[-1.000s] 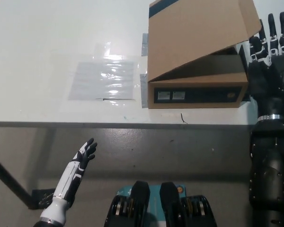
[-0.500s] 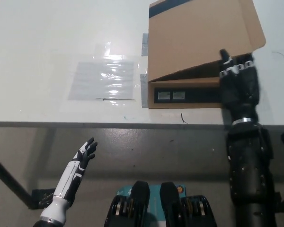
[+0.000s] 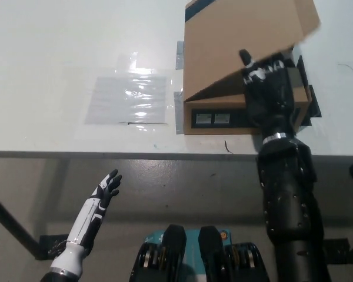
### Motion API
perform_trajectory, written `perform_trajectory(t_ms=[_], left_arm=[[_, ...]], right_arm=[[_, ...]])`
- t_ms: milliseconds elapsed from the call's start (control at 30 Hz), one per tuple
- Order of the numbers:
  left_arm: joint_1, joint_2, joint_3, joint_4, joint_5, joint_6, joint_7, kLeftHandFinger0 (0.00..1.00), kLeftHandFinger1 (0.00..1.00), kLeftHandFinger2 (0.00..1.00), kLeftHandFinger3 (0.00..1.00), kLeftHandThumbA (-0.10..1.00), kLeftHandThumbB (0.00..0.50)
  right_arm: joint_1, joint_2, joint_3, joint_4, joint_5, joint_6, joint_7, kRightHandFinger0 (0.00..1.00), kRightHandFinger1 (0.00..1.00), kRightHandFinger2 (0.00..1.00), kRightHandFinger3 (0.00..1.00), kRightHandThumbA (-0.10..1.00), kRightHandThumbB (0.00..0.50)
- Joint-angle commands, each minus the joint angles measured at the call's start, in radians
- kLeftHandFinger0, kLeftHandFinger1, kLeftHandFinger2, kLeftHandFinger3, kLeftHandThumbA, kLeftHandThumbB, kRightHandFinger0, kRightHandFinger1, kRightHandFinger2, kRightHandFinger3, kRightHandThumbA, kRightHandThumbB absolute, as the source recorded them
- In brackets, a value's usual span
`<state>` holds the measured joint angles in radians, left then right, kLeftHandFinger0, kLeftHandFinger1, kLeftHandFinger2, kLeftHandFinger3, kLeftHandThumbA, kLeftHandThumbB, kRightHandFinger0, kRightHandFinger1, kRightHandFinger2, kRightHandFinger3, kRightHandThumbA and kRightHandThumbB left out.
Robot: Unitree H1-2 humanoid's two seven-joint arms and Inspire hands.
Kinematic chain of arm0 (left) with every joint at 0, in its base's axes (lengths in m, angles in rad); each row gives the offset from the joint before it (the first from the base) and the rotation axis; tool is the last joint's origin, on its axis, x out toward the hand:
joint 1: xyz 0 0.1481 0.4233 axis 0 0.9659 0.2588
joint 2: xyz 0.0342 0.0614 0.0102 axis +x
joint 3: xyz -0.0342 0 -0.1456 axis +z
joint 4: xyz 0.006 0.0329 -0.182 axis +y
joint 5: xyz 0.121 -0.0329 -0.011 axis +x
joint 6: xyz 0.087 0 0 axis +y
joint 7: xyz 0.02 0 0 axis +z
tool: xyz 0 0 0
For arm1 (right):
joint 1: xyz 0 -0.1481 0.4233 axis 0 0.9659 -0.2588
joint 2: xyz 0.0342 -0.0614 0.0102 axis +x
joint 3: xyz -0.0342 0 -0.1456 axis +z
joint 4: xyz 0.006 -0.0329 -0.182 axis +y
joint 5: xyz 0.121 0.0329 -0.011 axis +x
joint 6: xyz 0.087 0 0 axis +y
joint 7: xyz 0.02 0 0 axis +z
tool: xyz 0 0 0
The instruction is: A small storage box is placed at the center of the table and the robot uses its right hand to slide under its lid and push it upwards to open it
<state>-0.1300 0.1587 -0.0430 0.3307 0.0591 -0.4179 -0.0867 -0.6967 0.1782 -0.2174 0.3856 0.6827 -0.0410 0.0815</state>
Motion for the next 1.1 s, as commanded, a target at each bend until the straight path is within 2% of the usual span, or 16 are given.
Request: perform_trajectory(t_ms=[0, 267, 500, 567, 700, 767, 833, 900, 967, 1067], left_arm=[[-0.020, 0.013, 0.005, -0.022, -0.007, -0.021, -0.007, 1.00, 1.00, 1.00, 1.00, 1.00, 0.500], [-0.021, 0.012, 0.005, -0.031, -0.009, -0.020, -0.012, 1.00, 1.00, 1.00, 1.00, 1.00, 0.500], [-0.026, 0.014, 0.003, -0.041, -0.007, -0.009, -0.015, 1.00, 1.00, 1.00, 1.00, 1.00, 0.500], [-0.027, 0.017, 0.000, -0.046, -0.002, -0.007, -0.018, 1.00, 1.00, 1.00, 1.00, 1.00, 0.500], [-0.033, 0.019, 0.001, -0.053, 0.012, -0.001, -0.009, 1.00, 1.00, 1.00, 1.00, 1.00, 0.500], [-0.038, 0.020, -0.002, -0.051, 0.001, -0.007, -0.020, 1.00, 1.00, 1.00, 1.00, 1.00, 0.500], [-0.047, 0.019, -0.002, -0.043, -0.002, -0.012, -0.021, 1.00, 1.00, 1.00, 1.00, 1.00, 0.500], [-0.056, 0.019, -0.004, -0.035, 0.001, -0.020, -0.021, 1.00, 1.00, 1.00, 1.00, 1.00, 0.500], [-0.059, 0.018, -0.004, -0.035, 0.006, -0.015, -0.017, 1.00, 1.00, 1.00, 1.00, 1.00, 0.500], [-0.058, 0.020, -0.004, -0.047, 0.003, 0.004, -0.021, 1.00, 1.00, 1.00, 1.00, 1.00, 0.500]], right_arm=[[-0.074, 0.033, 0.052, -0.061, -0.086, -0.013, -0.016, 1.00, 1.00, 1.00, 1.00, 1.00, 0.315], [-0.099, 0.053, 0.127, 0.006, -0.183, -0.032, -0.015, 1.00, 1.00, 1.00, 1.00, 1.00, 0.304], [-0.158, 0.060, 0.240, 0.126, -0.326, -0.070, 0.006, 1.00, 1.00, 1.00, 1.00, 1.00, 0.302], [-0.166, 0.069, 0.256, 0.166, -0.342, -0.097, 0.009, 1.00, 1.00, 1.00, 1.00, 1.00, 0.287], [-0.188, 0.075, 0.270, 0.238, -0.367, -0.117, 0.005, 1.00, 1.00, 1.00, 1.00, 1.00, 0.297], [-0.206, 0.081, 0.267, 0.289, -0.373, -0.130, 0.003, 1.00, 1.00, 1.00, 1.00, 1.00, 0.282], [-0.223, 0.082, 0.268, 0.331, -0.378, -0.125, 0.013, 1.00, 1.00, 1.00, 1.00, 1.00, 0.289], [-0.245, 0.078, 0.279, 0.395, -0.410, -0.147, 0.007, 1.00, 1.00, 1.00, 1.00, 1.00, 0.334], [-0.258, 0.080, 0.279, 0.451, -0.425, -0.174, 0.005, 1.00, 1.00, 1.00, 1.00, 1.00, 0.351], [-0.275, 0.083, 0.280, 0.534, -0.441, -0.201, 0.008, 1.00, 1.00, 1.00, 1.00, 1.00, 0.337]])
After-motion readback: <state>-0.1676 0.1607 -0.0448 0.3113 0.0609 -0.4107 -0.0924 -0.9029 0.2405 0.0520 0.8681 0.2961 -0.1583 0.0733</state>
